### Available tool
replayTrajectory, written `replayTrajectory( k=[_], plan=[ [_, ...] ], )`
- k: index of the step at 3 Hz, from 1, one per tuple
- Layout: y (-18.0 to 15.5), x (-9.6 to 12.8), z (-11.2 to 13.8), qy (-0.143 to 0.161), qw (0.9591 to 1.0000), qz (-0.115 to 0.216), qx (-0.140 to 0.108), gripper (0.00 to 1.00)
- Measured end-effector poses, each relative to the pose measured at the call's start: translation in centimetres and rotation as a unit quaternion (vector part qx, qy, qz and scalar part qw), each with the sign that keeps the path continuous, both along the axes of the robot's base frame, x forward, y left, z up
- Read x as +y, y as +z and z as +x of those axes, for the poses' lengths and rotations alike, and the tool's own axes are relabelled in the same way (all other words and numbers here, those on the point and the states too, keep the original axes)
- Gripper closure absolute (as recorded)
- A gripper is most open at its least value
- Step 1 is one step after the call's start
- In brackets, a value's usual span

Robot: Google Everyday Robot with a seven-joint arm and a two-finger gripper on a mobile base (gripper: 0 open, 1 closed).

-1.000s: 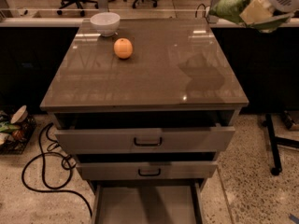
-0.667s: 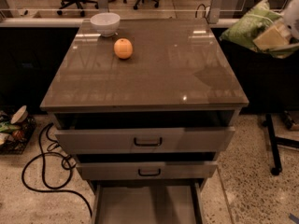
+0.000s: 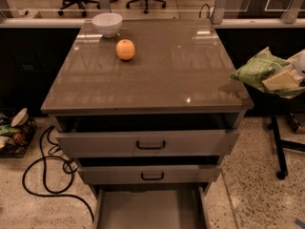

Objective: Place green jalapeno chip bag into bottom drawer

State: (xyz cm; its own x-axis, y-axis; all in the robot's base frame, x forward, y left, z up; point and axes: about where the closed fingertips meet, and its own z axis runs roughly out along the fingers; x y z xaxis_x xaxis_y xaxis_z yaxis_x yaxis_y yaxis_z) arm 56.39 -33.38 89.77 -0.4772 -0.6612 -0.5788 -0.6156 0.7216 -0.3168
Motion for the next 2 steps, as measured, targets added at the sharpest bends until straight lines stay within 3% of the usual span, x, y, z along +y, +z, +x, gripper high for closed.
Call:
replayTrajectory(
  k=[1,2],
  plan=[
    [0.00,0.01,0.00,0.000,1.0000,0.000,0.000,1.00],
    [-0.19,0.83,-0.44,0.033,0.9994,-0.004,0.013,1.00]
  ],
)
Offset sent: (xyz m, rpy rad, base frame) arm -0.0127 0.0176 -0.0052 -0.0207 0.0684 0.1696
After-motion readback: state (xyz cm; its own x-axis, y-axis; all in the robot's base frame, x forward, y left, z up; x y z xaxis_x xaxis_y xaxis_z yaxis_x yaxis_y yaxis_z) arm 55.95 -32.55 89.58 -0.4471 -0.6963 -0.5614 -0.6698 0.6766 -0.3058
